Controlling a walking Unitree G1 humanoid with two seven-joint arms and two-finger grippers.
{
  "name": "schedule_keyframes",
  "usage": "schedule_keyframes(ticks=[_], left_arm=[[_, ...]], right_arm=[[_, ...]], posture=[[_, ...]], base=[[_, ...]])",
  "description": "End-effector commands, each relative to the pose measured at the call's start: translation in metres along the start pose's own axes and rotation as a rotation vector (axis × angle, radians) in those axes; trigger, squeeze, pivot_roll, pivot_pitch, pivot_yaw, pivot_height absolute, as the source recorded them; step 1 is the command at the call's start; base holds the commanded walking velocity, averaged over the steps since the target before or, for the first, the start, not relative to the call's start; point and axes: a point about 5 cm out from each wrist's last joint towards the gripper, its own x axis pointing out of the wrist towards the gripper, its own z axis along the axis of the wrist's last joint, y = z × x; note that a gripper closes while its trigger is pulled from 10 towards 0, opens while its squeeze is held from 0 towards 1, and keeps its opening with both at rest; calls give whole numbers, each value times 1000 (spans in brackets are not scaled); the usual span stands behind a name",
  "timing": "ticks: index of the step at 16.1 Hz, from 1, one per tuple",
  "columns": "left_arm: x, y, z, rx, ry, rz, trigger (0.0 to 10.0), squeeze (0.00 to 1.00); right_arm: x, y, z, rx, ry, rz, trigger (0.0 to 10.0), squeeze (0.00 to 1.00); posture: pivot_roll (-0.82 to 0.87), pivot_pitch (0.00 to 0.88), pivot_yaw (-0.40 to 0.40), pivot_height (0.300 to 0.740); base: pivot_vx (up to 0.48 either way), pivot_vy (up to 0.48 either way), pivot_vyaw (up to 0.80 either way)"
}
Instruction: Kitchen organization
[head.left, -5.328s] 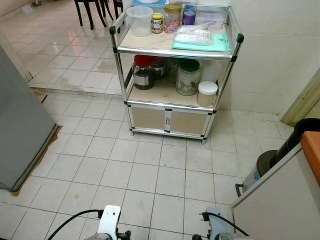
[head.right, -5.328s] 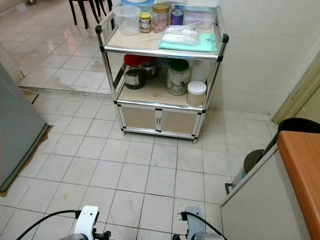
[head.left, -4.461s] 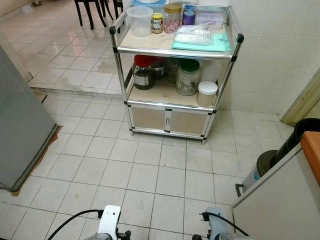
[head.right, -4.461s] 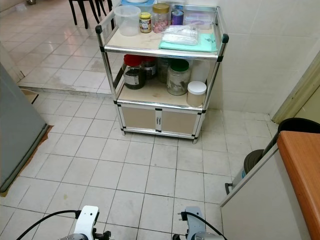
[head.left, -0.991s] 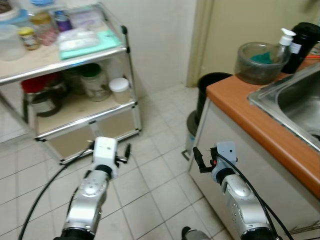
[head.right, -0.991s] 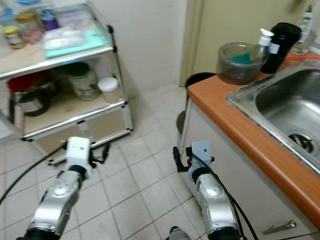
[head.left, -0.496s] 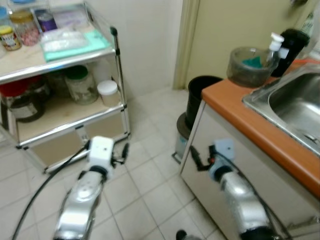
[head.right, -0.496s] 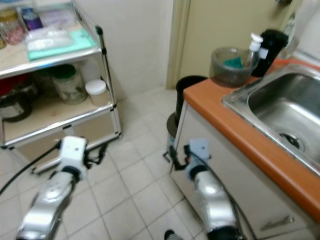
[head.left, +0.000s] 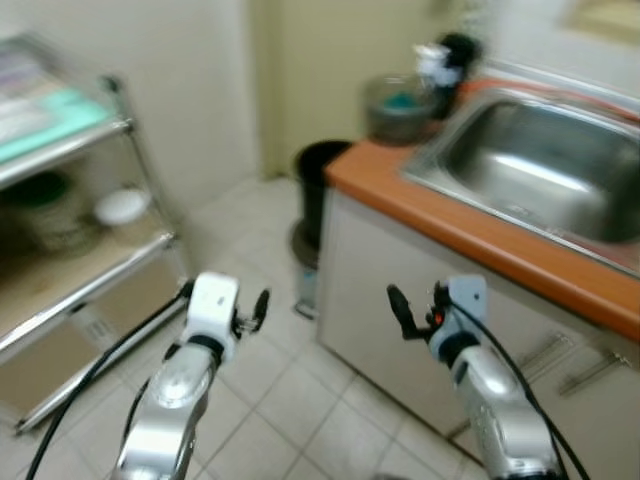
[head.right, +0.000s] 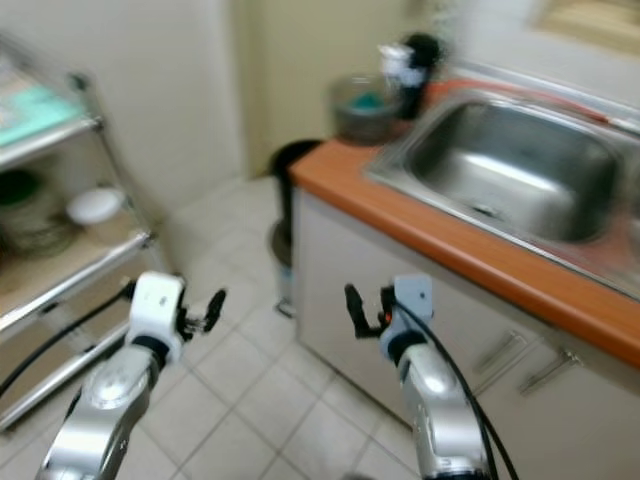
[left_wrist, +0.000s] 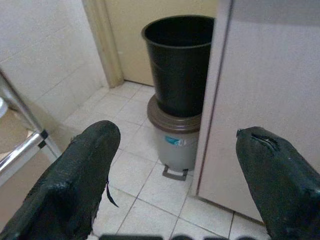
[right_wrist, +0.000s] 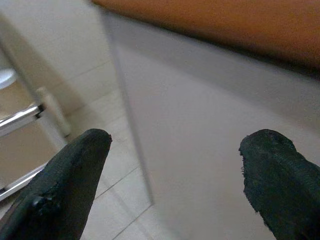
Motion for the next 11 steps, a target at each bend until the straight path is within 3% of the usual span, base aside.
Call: schedule_keyframes(ticks=[1, 4, 6, 11], left_arm=[[4, 7, 10, -4, -34, 56, 10000, 0], [8, 13, 11, -60, -12, 65, 10000, 0], [12, -2, 20, -63, -6, -48, 10000, 0], [3, -9, 29, -65, -96, -28, 10000, 0]], right_arm=[[-4, -5, 2, -4, 4, -8, 10000, 1000], [-6, -6, 7, -14, -4, -5, 10000, 1000], [-7, -8, 16, -4, -29, -51, 10000, 1000], [-16, 8, 30, -80, -95, 16, 10000, 1000]], posture=[[-72, 0, 36, 740], [-83, 0, 48, 740], [-77, 0, 45, 740], [-61, 0, 2, 740]], base=[[0, 0, -744], [0, 0, -738], [0, 0, -738], [0, 0, -744]])
